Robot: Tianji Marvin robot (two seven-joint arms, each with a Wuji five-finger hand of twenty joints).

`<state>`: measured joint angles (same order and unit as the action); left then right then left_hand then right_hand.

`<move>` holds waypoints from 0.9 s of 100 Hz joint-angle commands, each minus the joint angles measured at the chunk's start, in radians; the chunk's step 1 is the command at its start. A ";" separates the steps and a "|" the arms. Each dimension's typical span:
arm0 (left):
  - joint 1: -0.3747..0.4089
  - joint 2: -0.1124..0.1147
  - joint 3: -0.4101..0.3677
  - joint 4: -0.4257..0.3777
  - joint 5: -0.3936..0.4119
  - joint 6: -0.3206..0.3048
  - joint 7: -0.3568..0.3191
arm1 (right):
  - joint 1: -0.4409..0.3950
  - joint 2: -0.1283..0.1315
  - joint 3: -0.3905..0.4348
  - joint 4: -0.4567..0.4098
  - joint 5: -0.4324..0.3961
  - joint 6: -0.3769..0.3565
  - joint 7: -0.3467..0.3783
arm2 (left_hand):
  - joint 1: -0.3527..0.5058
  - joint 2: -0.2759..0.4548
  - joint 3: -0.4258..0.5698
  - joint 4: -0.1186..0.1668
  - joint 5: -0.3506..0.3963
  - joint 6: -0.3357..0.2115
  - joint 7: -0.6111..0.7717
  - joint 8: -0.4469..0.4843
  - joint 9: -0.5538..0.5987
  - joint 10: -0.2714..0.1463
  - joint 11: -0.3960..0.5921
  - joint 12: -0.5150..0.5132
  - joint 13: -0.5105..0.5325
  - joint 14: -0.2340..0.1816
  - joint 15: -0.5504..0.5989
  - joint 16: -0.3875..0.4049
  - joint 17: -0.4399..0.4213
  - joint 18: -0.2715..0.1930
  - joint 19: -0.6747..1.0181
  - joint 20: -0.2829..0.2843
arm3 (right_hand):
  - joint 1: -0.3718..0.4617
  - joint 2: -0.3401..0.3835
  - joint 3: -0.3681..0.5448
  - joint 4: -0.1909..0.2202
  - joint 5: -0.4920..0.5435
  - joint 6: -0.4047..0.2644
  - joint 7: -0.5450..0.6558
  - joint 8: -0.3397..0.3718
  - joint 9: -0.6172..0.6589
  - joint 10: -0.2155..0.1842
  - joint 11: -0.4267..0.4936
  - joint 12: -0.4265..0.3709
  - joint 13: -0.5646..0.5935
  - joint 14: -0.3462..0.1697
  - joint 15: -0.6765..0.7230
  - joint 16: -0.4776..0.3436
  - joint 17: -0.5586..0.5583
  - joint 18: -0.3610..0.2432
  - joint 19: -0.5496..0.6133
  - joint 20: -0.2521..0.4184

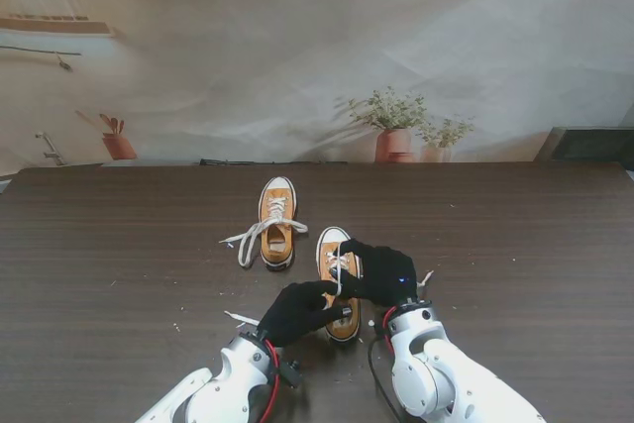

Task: Tie the shoelaces into a bow on the shoes

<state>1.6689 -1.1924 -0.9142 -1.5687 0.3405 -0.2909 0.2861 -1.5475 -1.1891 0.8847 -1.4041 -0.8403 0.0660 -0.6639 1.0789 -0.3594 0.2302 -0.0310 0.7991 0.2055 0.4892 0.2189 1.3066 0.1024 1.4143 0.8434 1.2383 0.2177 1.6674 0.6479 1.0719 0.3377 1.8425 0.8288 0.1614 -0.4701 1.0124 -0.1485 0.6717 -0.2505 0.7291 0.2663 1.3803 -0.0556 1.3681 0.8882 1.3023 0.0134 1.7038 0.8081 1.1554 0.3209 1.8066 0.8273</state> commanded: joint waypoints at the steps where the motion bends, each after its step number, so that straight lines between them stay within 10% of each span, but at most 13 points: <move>1: 0.006 0.003 0.004 -0.021 0.010 0.000 -0.022 | 0.004 -0.003 0.000 0.001 0.009 -0.001 0.014 | 0.025 0.033 -0.027 0.014 0.003 -0.080 0.011 -0.010 0.037 0.070 0.006 0.025 0.029 0.059 0.034 0.002 0.027 -0.145 0.251 -0.013 | -0.054 -0.013 -0.012 -0.034 0.011 0.049 -0.034 -0.005 0.070 0.050 0.051 0.017 0.010 -0.031 0.073 0.018 0.027 -0.002 0.246 0.013; 47: -0.016 -0.008 0.008 0.026 0.002 0.032 0.003 | -0.003 -0.001 0.012 0.010 0.028 -0.064 0.026 | 0.027 0.031 -0.024 0.016 0.003 -0.073 -0.009 0.000 0.042 0.068 0.008 0.027 0.030 0.057 0.034 0.002 0.027 -0.146 0.251 -0.016 | -0.248 0.366 -0.339 -0.031 0.000 0.035 -0.049 -0.011 0.069 0.086 0.046 0.017 0.008 0.013 0.070 0.017 0.025 0.036 0.248 0.018; 73: 0.035 -0.005 -0.051 0.005 0.038 0.027 0.037 | -0.045 0.000 0.035 -0.001 0.047 -0.104 0.030 | -0.040 0.037 -0.033 0.025 -0.010 -0.071 -0.038 0.010 0.047 0.057 0.007 0.025 0.030 0.050 0.040 0.003 0.029 -0.154 0.251 -0.002 | -0.252 0.392 -0.363 -0.020 -0.006 0.022 -0.042 -0.006 0.070 0.097 0.041 0.019 0.008 0.031 0.072 0.009 0.023 0.059 0.241 0.019; 90: 0.084 0.008 -0.104 -0.020 0.058 0.005 0.024 | -0.073 -0.014 0.066 -0.002 0.105 -0.153 0.010 | -0.230 0.006 0.143 0.015 -0.017 0.005 -0.110 0.033 0.049 0.046 0.012 0.018 0.030 0.038 0.050 0.001 0.031 -0.174 0.251 0.016 | -0.260 0.391 -0.310 -0.013 0.008 0.031 -0.038 -0.005 0.071 0.113 0.060 0.031 0.006 0.050 0.081 0.024 0.023 0.078 0.252 0.033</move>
<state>1.7338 -1.2008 -1.0094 -1.5751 0.3812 -0.2825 0.3265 -1.6069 -1.1990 0.9430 -1.4034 -0.7573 -0.0767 -0.6628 0.9157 -0.3482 0.3104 -0.0231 0.7991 0.1941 0.4081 0.2360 1.3066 0.1024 1.4143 0.8439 1.2383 0.2178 1.6672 0.6479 1.0719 0.3377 1.8426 0.8291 -0.0327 -0.1099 0.7014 -0.1572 0.6816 -0.2451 0.6983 0.2663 1.3897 -0.0151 1.3701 0.8996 1.3017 0.0665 1.7060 0.8103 1.1558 0.3743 1.8072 0.8407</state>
